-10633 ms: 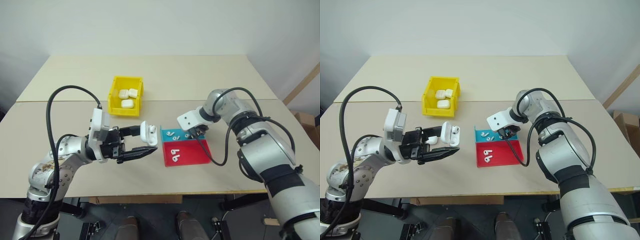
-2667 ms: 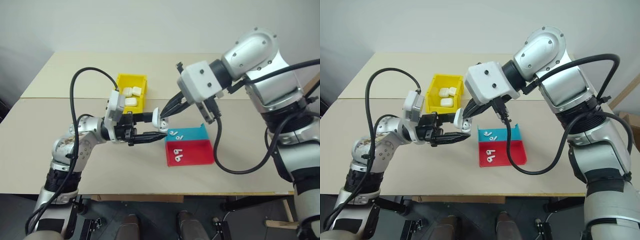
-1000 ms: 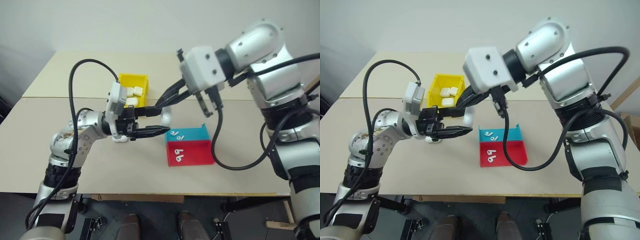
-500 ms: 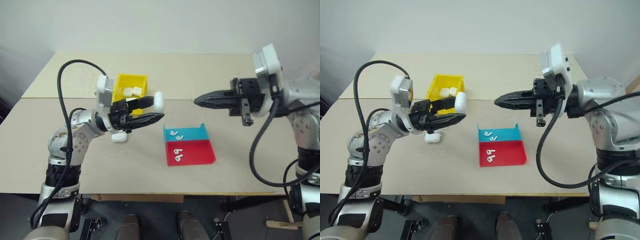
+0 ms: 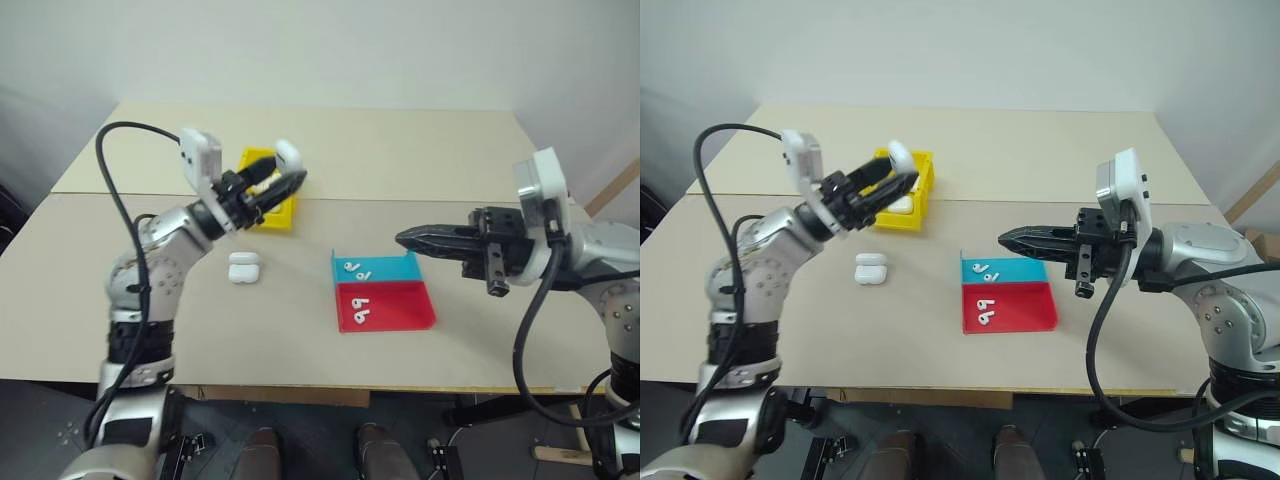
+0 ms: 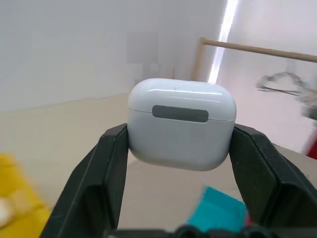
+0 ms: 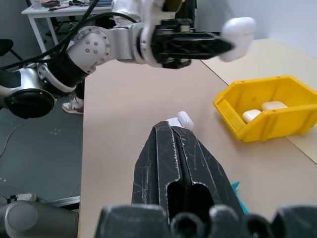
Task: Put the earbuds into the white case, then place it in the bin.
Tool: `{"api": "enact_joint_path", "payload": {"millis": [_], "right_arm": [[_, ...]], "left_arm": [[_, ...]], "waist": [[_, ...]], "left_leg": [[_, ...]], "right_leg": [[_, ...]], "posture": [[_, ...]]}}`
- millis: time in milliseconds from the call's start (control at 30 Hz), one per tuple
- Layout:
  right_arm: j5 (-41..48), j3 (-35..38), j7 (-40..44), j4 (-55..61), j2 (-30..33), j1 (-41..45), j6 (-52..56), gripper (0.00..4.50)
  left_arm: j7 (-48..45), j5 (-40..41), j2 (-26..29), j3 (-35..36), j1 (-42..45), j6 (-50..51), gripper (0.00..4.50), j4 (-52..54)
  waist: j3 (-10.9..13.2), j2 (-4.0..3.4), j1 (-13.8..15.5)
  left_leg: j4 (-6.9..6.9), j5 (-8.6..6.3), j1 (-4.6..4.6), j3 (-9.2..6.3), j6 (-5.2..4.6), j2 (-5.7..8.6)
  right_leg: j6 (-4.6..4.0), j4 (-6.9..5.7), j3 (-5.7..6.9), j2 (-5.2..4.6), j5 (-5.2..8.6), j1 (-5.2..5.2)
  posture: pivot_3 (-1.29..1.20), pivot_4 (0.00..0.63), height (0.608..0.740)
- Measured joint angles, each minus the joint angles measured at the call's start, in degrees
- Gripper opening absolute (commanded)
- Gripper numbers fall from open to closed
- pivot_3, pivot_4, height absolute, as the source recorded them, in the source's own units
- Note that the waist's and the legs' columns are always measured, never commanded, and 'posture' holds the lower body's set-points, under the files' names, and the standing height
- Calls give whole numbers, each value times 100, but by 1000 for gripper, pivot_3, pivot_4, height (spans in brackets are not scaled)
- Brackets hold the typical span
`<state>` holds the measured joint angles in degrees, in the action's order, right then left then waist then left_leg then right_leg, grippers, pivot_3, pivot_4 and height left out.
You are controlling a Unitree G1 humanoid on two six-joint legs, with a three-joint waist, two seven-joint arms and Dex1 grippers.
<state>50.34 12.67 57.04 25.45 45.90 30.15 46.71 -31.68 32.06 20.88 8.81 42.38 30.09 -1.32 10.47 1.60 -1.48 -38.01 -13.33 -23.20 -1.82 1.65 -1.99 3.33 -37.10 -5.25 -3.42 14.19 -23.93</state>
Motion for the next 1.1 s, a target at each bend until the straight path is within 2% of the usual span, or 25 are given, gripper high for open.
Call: {"api": "enact_joint_path", "payload": {"millis": [67,200,400,433,533,600,667,767,933,1100], "right_arm": [[60,24,-101,101,5,-35,2,22],[203,43,-336,157,9,-73,3,22],[282,43,-557,229,26,-104,2,22],[284,42,-593,235,26,-109,2,0],[307,52,-683,285,31,-138,2,0],[442,135,-756,344,38,-190,2,0],[549,229,-823,389,39,-190,2,0],[773,408,-891,447,38,-191,-6,0],[496,433,-1044,440,12,-614,-222,0],[-326,310,-1171,444,-46,-1423,-687,0]], "left_arm": [[726,-504,-231,-21,282,-193,2787,-438],[2020,-1717,-638,-355,1040,-994,2787,-2167],[2909,-2545,-885,-456,2201,-1872,2787,-5057],[2965,-2566,-919,-450,2310,-1947,3506,-5314],[2957,-2622,-947,-438,2510,-2179,4435,-5839],[2802,-2620,-941,-412,2545,-2328,4472,-5945],[2604,-2605,-915,-384,2538,-2424,4472,-5894],[1944,-2455,-737,-357,2275,-2351,4472,-5113],[503,-1778,-60,-324,1258,-1514,4472,-2801],[-1103,-733,1039,-196,-434,-603,4472,-418]], "waist": [[-2,1,37],[-3,3,83],[-2,4,76],[-2,5,75],[-3,5,66],[-2,5,69],[-3,4,69],[-3,4,50],[-5,1,16],[-8,-2,-16]], "left_leg": [[0,0,0,1,0,3],[0,0,-3,1,0,6],[1,0,-17,1,0,8],[1,0,-19,1,0,7],[1,0,-18,1,0,7],[1,0,-17,1,0,8],[1,1,-13,1,2,8],[3,2,-14,1,3,6],[6,3,-9,4,6,4],[6,8,-4,6,13,0]], "right_leg": [[1,3,-2,-1,0,0],[1,6,-1,-2,-1,0],[3,10,0,-2,-2,-10],[3,10,0,-2,-2,-13],[3,7,0,-2,-2,-13],[3,4,0,-2,-2,-13],[3,2,-1,-2,-2,-9],[3,1,-2,-1,-2,-12],[3,-5,-8,-1,-2,-12],[3,-6,-9,-1,-2,-12]], "posture": [[0,150,740],[0,150,740],[0,150,740],[0,150,740],[0,150,740],[0,150,740],[0,150,740],[0,150,740],[0,150,740],[0,150,740]]}}
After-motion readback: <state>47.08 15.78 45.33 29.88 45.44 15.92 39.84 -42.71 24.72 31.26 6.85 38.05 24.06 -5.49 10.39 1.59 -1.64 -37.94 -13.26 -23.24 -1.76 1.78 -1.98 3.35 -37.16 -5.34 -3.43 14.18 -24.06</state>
